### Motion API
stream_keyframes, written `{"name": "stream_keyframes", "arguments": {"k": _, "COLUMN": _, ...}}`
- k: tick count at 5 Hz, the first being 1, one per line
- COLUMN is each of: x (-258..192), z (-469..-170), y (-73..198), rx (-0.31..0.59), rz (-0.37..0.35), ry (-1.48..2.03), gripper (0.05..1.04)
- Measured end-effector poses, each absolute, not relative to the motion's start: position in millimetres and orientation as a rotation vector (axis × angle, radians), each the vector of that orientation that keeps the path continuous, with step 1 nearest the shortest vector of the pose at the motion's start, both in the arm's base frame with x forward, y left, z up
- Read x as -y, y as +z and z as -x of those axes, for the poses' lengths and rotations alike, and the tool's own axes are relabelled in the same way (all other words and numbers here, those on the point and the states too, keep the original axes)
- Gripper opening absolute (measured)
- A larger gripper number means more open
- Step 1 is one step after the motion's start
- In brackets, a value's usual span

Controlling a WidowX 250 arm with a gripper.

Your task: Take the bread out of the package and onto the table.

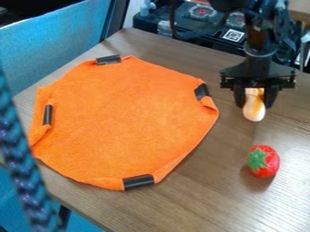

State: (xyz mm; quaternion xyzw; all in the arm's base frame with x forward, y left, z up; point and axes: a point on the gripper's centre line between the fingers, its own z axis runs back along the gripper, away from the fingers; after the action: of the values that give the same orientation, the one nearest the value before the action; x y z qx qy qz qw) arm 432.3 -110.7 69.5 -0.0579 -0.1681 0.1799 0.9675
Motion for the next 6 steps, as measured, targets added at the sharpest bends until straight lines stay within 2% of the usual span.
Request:
{"name": "stream_keyframes", "arguments": {"k": 1, "x": 117.1, "z": -441.4, "y": 55.5, "rx": 0.331, "rz": 0.101, "ry": 0.35, "gripper": 0.568}}
{"name": "stream_keyframes", "arguments": {"k": 2, "x": 121.7, "z": -444.8, "y": 55.1, "rx": 0.325, "rz": 0.111, "ry": 0.331, "gripper": 0.63}}
{"name": "stream_keyframes", "arguments": {"k": 3, "x": 126.0, "z": -444.6, "y": 54.1, "rx": 0.318, "rz": 0.087, "ry": 0.3, "gripper": 0.914}}
{"name": "stream_keyframes", "arguments": {"k": 4, "x": 128.3, "z": -439.3, "y": 47.4, "rx": 0.307, "rz": 0.096, "ry": 0.279, "gripper": 1.005}}
{"name": "stream_keyframes", "arguments": {"k": 5, "x": 115.7, "z": -429.1, "y": 81.4, "rx": 0.349, "rz": 0.147, "ry": 0.274, "gripper": 1.001}}
{"name": "stream_keyframes", "arguments": {"k": 6, "x": 73.2, "z": -411.6, "y": 109.2, "rx": 0.335, "rz": 0.111, "ry": 0.307, "gripper": 1.001}}
